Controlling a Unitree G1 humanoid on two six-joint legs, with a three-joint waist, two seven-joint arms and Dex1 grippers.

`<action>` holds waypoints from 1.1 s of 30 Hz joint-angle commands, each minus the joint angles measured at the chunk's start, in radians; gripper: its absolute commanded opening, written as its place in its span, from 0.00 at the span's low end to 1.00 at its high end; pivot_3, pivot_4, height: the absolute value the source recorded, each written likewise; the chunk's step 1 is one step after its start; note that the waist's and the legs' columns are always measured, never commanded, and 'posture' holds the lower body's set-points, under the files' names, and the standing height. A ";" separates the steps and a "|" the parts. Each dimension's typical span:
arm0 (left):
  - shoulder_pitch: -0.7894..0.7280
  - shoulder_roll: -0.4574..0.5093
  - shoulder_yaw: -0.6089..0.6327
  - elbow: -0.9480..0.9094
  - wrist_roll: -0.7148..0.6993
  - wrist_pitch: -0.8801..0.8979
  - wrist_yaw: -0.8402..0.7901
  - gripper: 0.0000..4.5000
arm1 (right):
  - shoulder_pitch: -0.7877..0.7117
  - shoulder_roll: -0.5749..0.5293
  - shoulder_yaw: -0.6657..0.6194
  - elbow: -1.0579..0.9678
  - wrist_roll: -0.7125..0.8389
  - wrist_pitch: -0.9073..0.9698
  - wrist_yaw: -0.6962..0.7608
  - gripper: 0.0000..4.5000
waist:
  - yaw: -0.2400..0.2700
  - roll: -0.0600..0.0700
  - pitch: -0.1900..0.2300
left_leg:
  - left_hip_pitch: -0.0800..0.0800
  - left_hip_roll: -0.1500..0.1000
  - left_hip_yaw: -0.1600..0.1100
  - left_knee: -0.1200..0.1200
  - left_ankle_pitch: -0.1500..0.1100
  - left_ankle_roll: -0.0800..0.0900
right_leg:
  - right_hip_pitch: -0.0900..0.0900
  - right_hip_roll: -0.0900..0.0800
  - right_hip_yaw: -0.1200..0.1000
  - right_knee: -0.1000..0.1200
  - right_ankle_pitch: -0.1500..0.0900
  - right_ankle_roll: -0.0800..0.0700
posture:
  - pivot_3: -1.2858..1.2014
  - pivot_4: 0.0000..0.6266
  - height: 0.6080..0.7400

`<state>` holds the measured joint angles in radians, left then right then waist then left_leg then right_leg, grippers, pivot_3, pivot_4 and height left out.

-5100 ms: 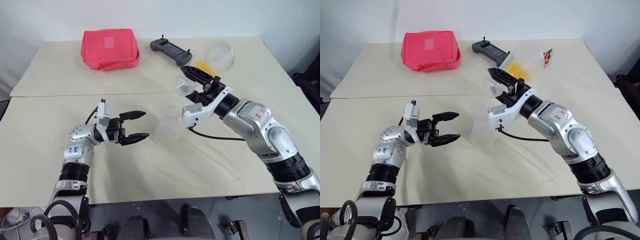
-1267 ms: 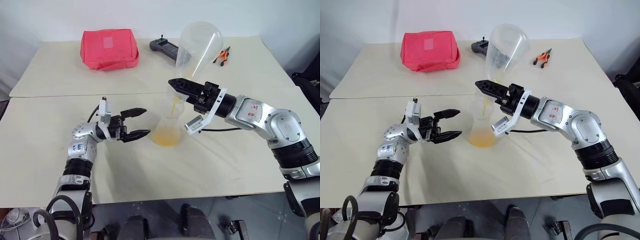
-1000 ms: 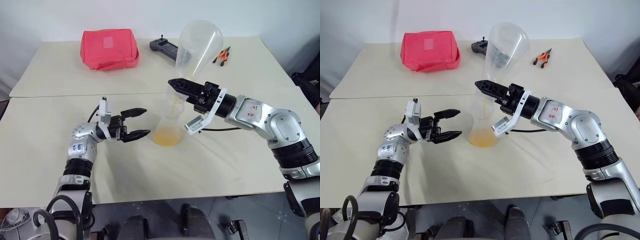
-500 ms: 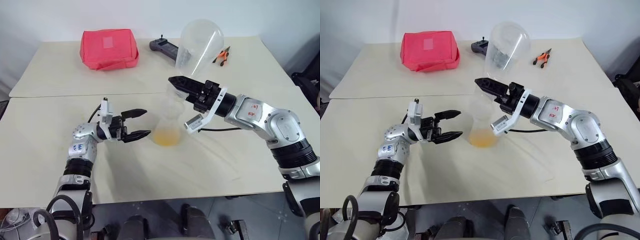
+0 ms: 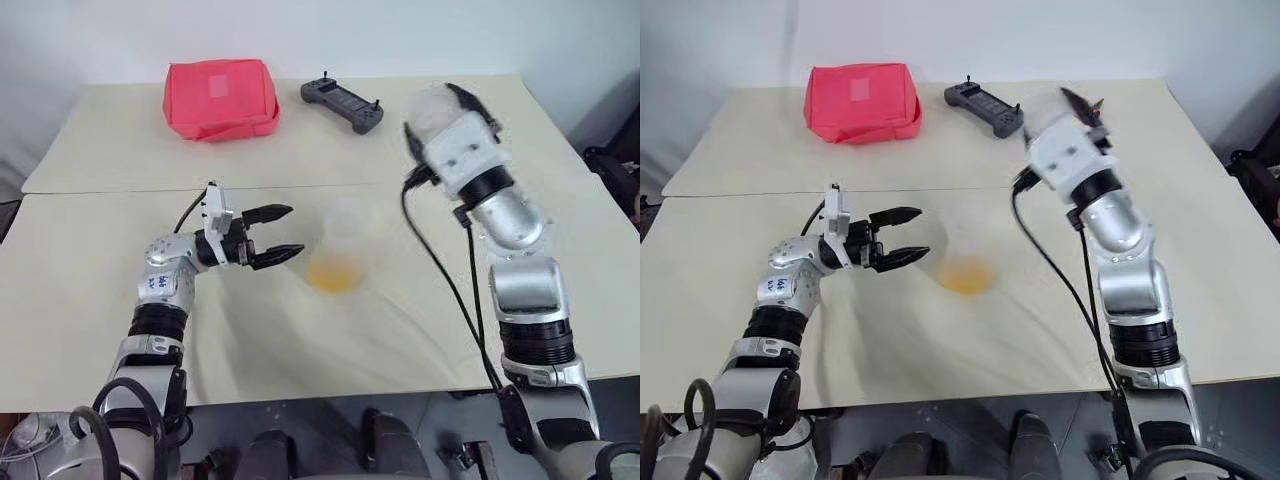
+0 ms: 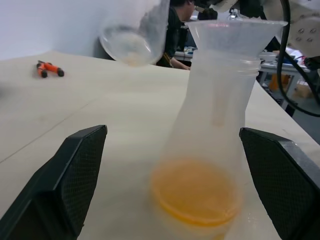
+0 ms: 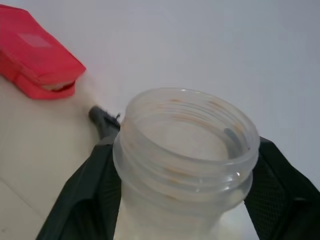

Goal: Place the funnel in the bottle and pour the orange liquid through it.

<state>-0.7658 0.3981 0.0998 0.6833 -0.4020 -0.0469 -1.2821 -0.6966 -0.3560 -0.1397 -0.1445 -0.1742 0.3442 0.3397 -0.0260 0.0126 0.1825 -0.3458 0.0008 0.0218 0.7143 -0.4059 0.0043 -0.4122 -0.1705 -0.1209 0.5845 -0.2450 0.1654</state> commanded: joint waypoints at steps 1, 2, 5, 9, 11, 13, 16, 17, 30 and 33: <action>-0.020 0.013 0.007 0.002 0.009 -0.001 0.001 1.00 | -0.010 -0.002 -0.160 -0.030 0.126 0.159 -0.037 0.63 | 0.001 0.000 0.000 | 0.000 0.000 0.000 0.001 0.000 0.000 | 0.000 0.000 0.000 0.001 0.000 0.000 | 0.52 0.24 1.00; -0.022 0.014 0.008 0.003 0.007 0.005 -0.003 1.00 | -0.009 -0.006 -0.169 -0.030 0.139 0.167 -0.043 0.63 | -0.001 0.000 0.000 | -0.001 0.000 0.000 0.001 0.000 0.000 | 0.000 0.000 0.000 0.001 0.000 0.000 | 0.52 0.24 1.00; -0.039 0.027 0.000 0.018 0.051 0.056 0.093 1.00 | 0.036 -0.009 -0.249 -0.011 0.206 0.189 -0.054 0.63 | -0.004 0.000 0.000 | 0.000 0.000 0.000 0.000 0.000 0.000 | -0.001 0.000 0.000 0.001 0.000 0.000 | 0.52 0.24 1.00; -0.038 0.035 -0.001 0.009 0.070 0.095 0.134 1.00 | 0.099 -0.020 -0.256 0.001 0.230 0.162 -0.064 0.63 | -0.005 0.000 0.000 | 0.001 0.000 0.001 0.000 0.000 0.000 | -0.001 0.000 0.001 0.001 0.000 0.000 | 0.52 0.24 1.00; -0.037 0.036 0.002 0.002 0.073 0.111 0.153 1.00 | 0.115 -0.019 -0.258 0.004 0.244 0.156 -0.073 0.63 | -0.006 0.000 0.000 | 0.000 0.000 0.001 0.000 0.000 0.000 | -0.001 0.000 0.001 0.001 0.000 0.000 | 0.52 0.24 1.00; -0.035 0.038 0.005 -0.006 0.076 0.134 0.175 1.00 | 0.133 -0.018 -0.255 0.009 0.252 0.144 -0.082 0.63 | -0.006 0.000 0.000 | 0.001 0.000 0.001 0.000 0.000 0.000 | -0.001 0.000 0.002 0.002 0.000 0.000 | 0.52 0.24 1.00; -0.027 0.050 -0.012 -0.021 0.101 0.162 0.199 1.00 | 0.165 -0.019 -0.240 0.014 0.262 0.094 -0.074 0.84 | -0.006 0.000 0.000 | 0.001 0.000 0.001 0.000 0.000 0.000 | -0.001 0.000 0.002 0.002 0.000 0.000 | 0.52 0.24 1.00; -0.022 0.052 -0.013 -0.028 0.098 0.164 0.185 1.00 | 0.172 -0.017 -0.235 0.007 0.266 0.083 -0.074 0.91 | -0.006 0.000 0.000 | 0.001 0.000 0.001 0.000 0.000 0.000 | -0.001 0.000 0.002 0.002 0.000 0.000 | 0.52 0.24 1.00; -0.017 0.060 0.004 -0.044 0.077 0.143 0.130 1.00 | 0.153 -0.102 -0.205 -0.089 0.314 0.037 -0.052 0.99 | -0.004 0.000 0.000 | 0.001 0.000 0.002 0.000 0.000 0.000 | -0.001 0.000 0.003 0.002 0.000 0.000 | 0.52 0.24 1.00; -0.019 0.063 0.009 -0.045 0.067 0.129 0.104 1.00 | 0.136 -0.145 -0.213 -0.129 0.366 0.061 -0.004 0.99 | -0.002 0.000 0.000 | 0.001 0.000 0.002 0.000 0.000 0.000 | -0.001 0.000 0.003 0.002 0.000 0.000 | 0.52 0.24 1.00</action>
<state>-0.7790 0.4457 0.0910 0.6690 -0.3119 0.1029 -1.1599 -0.5365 -0.4699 -0.3325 -0.2062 0.1563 0.4026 0.3109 -0.0279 0.0128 0.1826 -0.3449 0.0004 0.0234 0.7148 -0.4059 0.0043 -0.4135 -0.1706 -0.1183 0.5867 -0.2450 0.1653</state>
